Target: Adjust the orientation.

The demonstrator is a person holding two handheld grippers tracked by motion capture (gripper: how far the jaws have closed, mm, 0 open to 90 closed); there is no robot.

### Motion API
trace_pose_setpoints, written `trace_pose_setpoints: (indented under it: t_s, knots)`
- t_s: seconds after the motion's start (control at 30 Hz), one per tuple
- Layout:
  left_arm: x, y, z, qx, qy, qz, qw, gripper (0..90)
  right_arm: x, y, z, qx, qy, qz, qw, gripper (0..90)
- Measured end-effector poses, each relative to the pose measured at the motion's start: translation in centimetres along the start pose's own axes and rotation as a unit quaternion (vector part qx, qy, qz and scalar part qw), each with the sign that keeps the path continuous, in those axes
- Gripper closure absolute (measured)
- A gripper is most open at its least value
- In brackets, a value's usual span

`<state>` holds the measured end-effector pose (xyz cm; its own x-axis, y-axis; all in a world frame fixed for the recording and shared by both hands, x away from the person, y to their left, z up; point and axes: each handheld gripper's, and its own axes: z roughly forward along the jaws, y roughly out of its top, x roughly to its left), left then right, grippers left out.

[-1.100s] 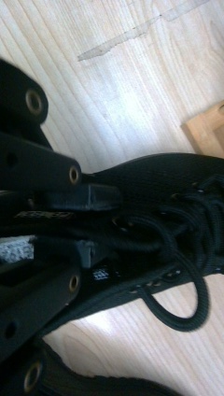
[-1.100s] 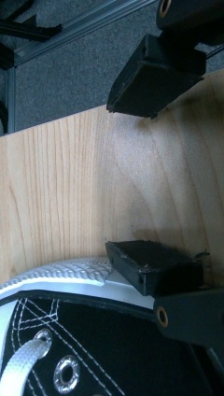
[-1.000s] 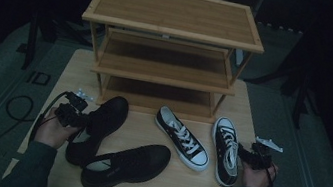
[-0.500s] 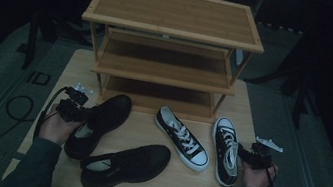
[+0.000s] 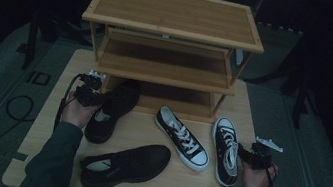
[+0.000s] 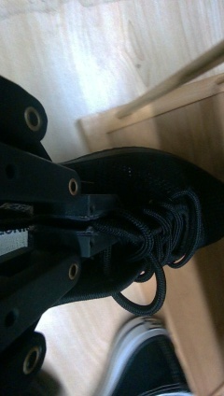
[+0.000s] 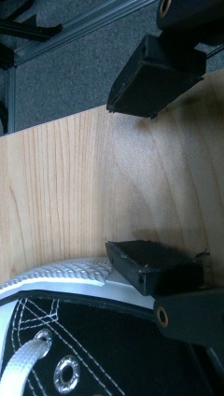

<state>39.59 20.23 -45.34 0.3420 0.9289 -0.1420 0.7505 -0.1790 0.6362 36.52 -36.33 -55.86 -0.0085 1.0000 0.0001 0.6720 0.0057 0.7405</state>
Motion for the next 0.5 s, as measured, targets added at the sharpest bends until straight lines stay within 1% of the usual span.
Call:
trace_pose_setpoints:
  t_s: [0.03,0.1,0.23,0.33,0.37,0.43,0.5]
  knots:
    - [-0.1,0.3,0.3,-0.002,0.003,-0.004,1.0,86.1,0.0,0.0,0.0,0.0,0.0,0.0,1.0,27.1]
    - [-0.3,0.8,0.7,-0.003,0.012,-0.003,0.9999,86.1,0.0,0.0,0.0,0.0,0.0,0.0,1.0,27.1]
    - [-0.5,1.6,1.2,-0.018,0.024,-0.014,0.9995,86.0,0.0,0.0,0.0,0.0,0.0,0.0,1.0,27.1]
    - [-0.4,1.7,1.7,-0.025,0.032,-0.03,0.9987,85.9,0.0,0.0,0.0,0.0,0.0,0.0,1.0,27.1]
    - [-0.4,1.6,2.0,-0.024,0.035,-0.031,0.9986,85.9,0.0,0.0,0.0,0.0,0.0,0.0,1.0,27.1]
    - [-0.6,1.3,2.6,-0.021,0.046,-0.026,0.9984,85.6,0.0,0.0,0.0,0.0,0.0,0.0,1.0,27.1]
    - [-0.2,1.0,2.8,-0.023,0.044,-0.032,0.9982,85.4,0.0,0.0,0.0,0.0,0.0,0.0,1.0,27.1]
